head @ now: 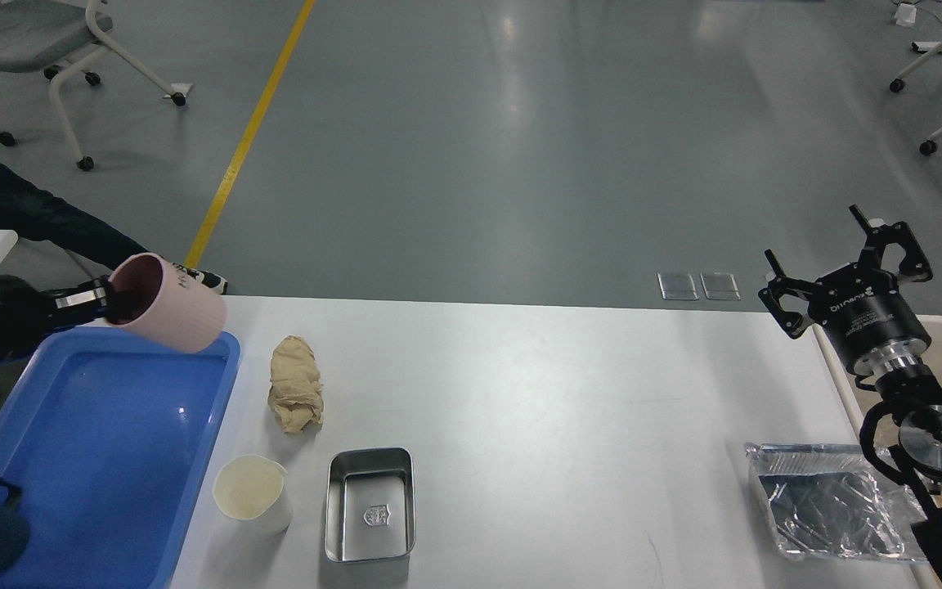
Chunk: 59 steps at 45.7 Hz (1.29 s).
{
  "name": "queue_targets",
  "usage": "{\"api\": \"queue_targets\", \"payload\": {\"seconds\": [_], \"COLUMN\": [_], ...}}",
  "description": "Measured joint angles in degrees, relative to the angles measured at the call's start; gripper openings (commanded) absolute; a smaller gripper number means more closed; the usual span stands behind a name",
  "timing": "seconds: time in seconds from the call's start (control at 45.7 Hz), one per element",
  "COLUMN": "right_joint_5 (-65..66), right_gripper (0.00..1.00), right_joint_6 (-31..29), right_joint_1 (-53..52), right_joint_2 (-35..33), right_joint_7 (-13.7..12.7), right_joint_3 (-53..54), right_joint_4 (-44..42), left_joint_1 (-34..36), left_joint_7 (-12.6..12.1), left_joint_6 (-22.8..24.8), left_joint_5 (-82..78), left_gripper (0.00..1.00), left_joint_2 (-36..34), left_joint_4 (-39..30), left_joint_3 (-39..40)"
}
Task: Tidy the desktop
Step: 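Lift the mug with the left gripper and lower it into the blue tray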
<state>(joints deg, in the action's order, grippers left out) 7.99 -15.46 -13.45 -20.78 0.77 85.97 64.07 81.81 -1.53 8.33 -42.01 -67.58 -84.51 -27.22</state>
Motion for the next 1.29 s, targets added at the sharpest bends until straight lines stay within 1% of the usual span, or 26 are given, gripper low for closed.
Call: {"api": "queue_targets", "payload": {"seconds": [0.153, 0.284, 0.459, 0.569, 0.7, 0.94, 1.115, 1.181, 1.29], "right_joint_5": [0.01, 0.01, 0.01, 0.01, 0.01, 0.01, 0.63, 1.17, 1.46], "right_gripper": [1.0, 1.0, 1.0, 1.0, 1.0, 1.0, 1.0, 1.0, 1.0], "right_joint_6": [0.06, 0.08, 0.07, 0.04, 0.03, 0.02, 0.02, 0.05, 0.08], "right_joint_1": [-0.08, -0.09, -0.04, -0.01, 0.06, 0.13, 0.28, 0.28, 0.28], "right_joint_2": [0.12, 0.2, 0.31, 0.38, 0.38, 0.39, 0.4, 0.46, 0.46], "right_joint_7": [-0.03, -0.07, -0.06, -0.04, 0.0, 0.02, 0.11, 0.11, 0.11], "right_joint_3": [-0.15, -0.19, -0.22, -0.26, -0.33, -0.3, -0.25, -0.18, -0.03], "right_joint_4": [0.0, 0.01, 0.08, 0.08, 0.09, 0.09, 0.09, 0.09, 0.09], "left_joint_1": [0.0, -1.08, -5.59, -9.46, -14.75, -19.49, -26.54, -28.08, -28.95], "left_joint_7": [0.18, 0.48, 2.21, 2.47, 2.75, 2.93, 2.87, 2.86, 2.85], "left_joint_6": [2.26, 2.94, 2.61, 0.72, -2.46, -5.53, -10.58, -11.88, -12.49], "left_joint_5": [-3.67, -7.46, -10.96, -11.42, -11.93, -12.81, -13.38, -13.87, -14.12], "left_gripper": [0.0, 0.0, 0.0, 0.0, 0.0, 0.0, 0.0, 0.0, 0.0], "left_joint_2": [-7.97, -13.46, -16.64, -16.53, -14.8, -11.72, -7.02, -6.07, -5.62], "left_joint_4": [-1.95, -2.73, -2.76, -2.69, -2.31, -2.18, -2.1, -1.97, -1.32], "left_joint_3": [-0.02, -0.08, -0.03, 0.07, 0.09, 0.15, -0.17, -0.19, -0.2]}}
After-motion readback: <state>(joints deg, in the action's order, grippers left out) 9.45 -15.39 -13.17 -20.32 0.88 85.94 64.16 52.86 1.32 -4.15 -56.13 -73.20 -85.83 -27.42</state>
